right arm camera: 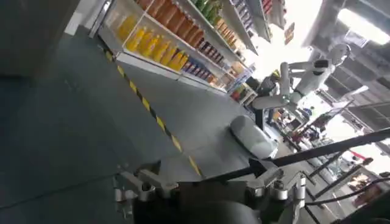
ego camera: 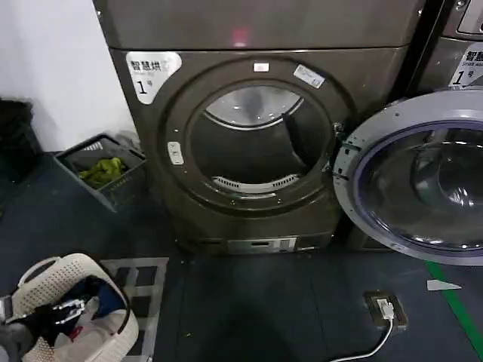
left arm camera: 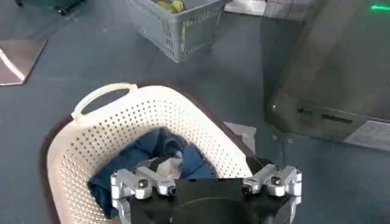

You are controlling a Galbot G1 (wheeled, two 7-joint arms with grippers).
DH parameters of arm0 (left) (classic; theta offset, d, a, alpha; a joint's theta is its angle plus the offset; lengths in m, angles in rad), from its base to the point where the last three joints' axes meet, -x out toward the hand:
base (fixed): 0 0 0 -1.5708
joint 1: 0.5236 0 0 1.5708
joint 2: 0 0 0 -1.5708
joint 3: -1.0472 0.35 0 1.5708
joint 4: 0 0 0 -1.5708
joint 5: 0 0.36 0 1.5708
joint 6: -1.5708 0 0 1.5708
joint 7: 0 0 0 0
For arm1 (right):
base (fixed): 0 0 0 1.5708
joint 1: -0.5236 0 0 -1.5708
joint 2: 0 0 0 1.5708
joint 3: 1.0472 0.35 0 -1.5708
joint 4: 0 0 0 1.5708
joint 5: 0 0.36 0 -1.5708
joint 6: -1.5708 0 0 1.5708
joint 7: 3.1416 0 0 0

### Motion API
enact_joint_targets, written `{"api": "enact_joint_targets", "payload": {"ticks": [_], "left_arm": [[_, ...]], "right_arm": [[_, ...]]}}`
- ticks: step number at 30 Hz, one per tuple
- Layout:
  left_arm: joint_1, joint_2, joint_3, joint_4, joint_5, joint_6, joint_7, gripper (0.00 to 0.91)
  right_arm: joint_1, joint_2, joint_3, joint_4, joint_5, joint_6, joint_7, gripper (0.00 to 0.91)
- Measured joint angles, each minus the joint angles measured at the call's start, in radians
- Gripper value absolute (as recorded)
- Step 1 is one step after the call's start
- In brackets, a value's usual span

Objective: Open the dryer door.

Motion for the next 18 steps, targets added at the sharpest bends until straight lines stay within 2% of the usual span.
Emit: {"api": "enact_joint_targets", "payload": {"ticks": [18], "left_arm": [[-0.004,0.003,-0.002,0.026,-0.009,0.000,-0.001,0.907]], "right_arm": [[0.004,0.007,-0.004,-0.002,0.006,0.005,-0.008,0.907]]}}
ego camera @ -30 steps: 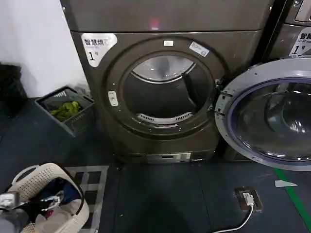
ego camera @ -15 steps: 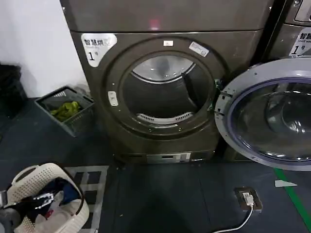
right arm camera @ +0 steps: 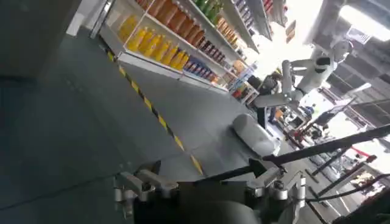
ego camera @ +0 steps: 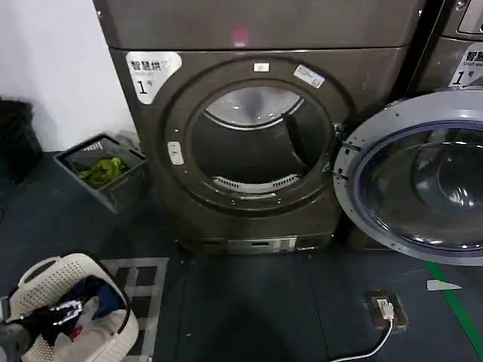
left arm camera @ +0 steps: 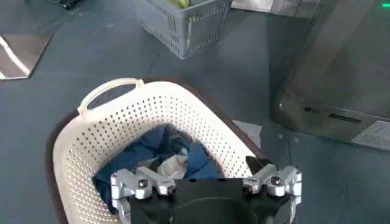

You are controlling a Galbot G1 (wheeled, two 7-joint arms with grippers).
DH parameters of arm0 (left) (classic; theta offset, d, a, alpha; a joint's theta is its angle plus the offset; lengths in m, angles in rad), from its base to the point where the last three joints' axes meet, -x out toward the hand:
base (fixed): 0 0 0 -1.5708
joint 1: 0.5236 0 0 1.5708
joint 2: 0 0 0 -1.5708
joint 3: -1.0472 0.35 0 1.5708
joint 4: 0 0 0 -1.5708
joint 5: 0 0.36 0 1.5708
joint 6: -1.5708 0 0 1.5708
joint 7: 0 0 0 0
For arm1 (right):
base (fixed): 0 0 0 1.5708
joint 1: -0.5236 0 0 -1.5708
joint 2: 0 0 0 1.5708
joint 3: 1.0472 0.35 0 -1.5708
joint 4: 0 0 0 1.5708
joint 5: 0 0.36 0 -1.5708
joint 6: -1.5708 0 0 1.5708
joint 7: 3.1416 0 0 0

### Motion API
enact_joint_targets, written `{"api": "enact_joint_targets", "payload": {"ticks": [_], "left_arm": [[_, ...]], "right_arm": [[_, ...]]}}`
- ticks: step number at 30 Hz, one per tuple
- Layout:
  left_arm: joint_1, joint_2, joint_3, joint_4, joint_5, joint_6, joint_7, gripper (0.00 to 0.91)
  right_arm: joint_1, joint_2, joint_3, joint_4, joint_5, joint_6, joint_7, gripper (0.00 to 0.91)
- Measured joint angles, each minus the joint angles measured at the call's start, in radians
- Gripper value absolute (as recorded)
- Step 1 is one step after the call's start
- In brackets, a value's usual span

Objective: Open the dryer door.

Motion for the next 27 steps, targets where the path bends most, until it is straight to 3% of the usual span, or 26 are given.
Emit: {"api": "enact_joint_targets", "payload": {"ticks": [27], "left_arm": [[-0.001,-0.017,0.010,0.015,0.029,0.000,-0.004,0.907]], "right_arm": [[0.008,0.007,-0.002,-0.005,-0.009,-0.005,-0.003,0.907]]}}
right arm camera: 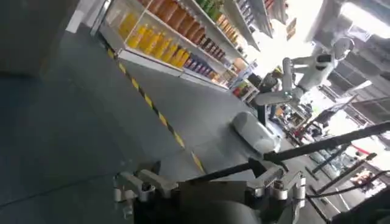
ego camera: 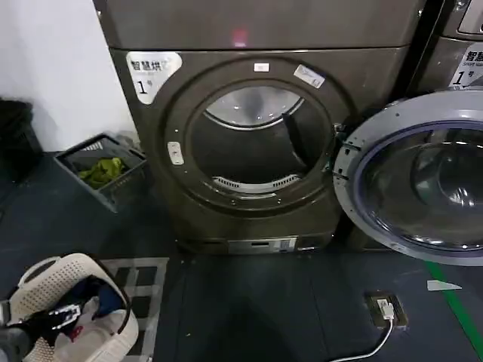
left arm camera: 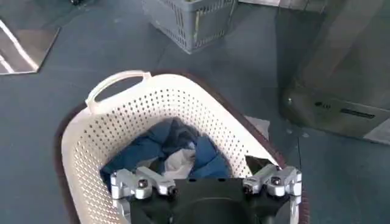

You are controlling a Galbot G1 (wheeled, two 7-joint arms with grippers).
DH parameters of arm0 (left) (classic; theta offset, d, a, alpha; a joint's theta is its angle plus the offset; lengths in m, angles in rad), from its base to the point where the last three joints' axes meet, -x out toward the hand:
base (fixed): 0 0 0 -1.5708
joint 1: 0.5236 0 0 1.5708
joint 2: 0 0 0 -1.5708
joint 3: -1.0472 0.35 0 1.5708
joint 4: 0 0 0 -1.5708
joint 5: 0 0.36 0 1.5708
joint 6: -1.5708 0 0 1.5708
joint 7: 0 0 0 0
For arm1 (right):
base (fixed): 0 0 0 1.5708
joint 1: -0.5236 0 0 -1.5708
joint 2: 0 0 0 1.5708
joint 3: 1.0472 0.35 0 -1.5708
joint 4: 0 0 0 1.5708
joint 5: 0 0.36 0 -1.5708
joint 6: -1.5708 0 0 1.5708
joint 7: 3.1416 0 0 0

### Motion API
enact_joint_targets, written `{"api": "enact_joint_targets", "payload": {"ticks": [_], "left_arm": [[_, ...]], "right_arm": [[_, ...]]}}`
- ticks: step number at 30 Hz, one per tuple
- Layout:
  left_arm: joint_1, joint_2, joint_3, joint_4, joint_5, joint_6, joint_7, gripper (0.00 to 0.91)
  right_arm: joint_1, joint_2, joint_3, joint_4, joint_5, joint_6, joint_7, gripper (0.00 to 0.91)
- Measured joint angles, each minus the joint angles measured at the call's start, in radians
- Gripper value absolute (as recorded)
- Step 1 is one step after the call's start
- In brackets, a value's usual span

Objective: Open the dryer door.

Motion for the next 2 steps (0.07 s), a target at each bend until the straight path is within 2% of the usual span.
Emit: {"api": "enact_joint_targets", "payload": {"ticks": [2], "left_arm": [[-0.001,0.000,0.000,0.000,0.000,0.000,0.000,0.907]], "right_arm": [[0.000,0.002,0.000,-0.001,0.000,-0.001,0.002,0.907]]}}
